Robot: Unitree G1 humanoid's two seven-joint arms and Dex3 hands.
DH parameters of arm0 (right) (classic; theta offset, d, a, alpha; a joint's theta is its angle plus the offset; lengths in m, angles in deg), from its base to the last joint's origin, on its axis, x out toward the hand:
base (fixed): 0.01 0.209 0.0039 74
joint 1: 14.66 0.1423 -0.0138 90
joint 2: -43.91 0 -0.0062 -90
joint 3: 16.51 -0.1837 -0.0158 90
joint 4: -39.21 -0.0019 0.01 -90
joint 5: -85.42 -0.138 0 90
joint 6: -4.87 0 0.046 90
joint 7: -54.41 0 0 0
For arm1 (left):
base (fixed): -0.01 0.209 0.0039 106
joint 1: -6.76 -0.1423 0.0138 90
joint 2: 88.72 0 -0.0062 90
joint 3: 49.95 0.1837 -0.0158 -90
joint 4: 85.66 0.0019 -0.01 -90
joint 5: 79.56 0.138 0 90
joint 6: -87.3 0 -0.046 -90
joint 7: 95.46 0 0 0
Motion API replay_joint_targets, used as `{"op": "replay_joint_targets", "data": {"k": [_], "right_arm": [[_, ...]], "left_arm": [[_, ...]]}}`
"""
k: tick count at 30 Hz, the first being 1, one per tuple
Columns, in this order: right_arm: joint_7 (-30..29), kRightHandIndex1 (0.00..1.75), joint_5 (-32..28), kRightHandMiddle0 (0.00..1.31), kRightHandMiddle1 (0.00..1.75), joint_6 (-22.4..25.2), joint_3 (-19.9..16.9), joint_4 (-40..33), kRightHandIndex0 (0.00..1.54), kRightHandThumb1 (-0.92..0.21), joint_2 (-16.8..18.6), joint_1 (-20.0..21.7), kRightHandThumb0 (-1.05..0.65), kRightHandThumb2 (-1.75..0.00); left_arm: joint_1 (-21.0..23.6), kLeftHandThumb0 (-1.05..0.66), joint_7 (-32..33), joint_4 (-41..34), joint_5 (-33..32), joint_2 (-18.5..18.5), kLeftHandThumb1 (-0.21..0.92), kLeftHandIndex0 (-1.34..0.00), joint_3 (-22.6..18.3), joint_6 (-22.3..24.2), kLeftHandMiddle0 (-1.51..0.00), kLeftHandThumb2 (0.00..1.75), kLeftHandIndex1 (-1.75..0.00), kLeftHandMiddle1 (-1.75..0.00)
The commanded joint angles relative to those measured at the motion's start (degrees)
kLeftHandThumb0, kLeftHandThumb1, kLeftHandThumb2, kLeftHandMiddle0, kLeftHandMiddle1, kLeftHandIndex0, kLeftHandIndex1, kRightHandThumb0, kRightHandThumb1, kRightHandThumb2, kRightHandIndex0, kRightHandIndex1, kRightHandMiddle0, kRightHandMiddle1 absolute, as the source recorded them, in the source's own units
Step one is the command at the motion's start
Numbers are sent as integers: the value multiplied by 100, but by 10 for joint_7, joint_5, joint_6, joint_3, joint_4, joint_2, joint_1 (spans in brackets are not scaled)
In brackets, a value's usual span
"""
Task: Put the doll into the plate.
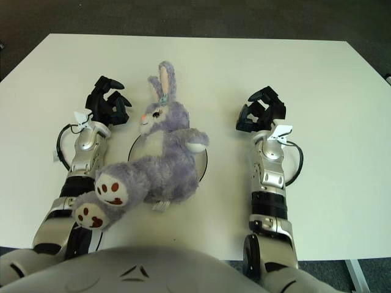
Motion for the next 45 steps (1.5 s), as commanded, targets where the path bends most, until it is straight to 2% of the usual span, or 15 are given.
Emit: {"op": "replay_joint_targets", "data": {"k": [1, 15, 21, 29, 42, 45], "right_arm": [[-6, 175, -6, 78, 161, 24, -3, -32, 90, 10, 7, -11, -1, -175], [-8, 175, -13, 75, 166, 74, -11, -89, 88, 9, 21, -37, -1, -175], [-4, 175, -5, 75, 166, 91, -8, -106, 88, 9, 17, -48, -1, -175], [6, 175, -12, 77, 164, 130, -10, -121, 89, 10, 11, -49, -1, -175], [16, 175, -11, 77, 162, 159, -14, -129, 90, 10, 7, -48, -1, -175], [16, 175, -10, 78, 161, 162, -14, -130, 91, 10, 7, -47, -1, -175]], "left_arm": [[-18, -1, 5, -9, 8, -2, 27, -40, 6, 7, -68, 139, -175, -172], [-39, -1, 21, -44, 13, 5, 29, -38, 9, 20, -67, 135, -175, -170], [-45, -1, 29, -53, 17, 7, 30, -37, 14, 24, -67, 134, -175, -168], [-47, -1, 28, -52, 13, 13, 30, -37, 13, 25, -67, 133, -175, -167], [-47, -1, 33, -50, 5, 18, 28, -38, 8, 29, -68, 137, -175, -172], [-48, -1, 45, -52, 9, 21, 25, -40, 5, 28, -70, 142, -174, -174]]}}
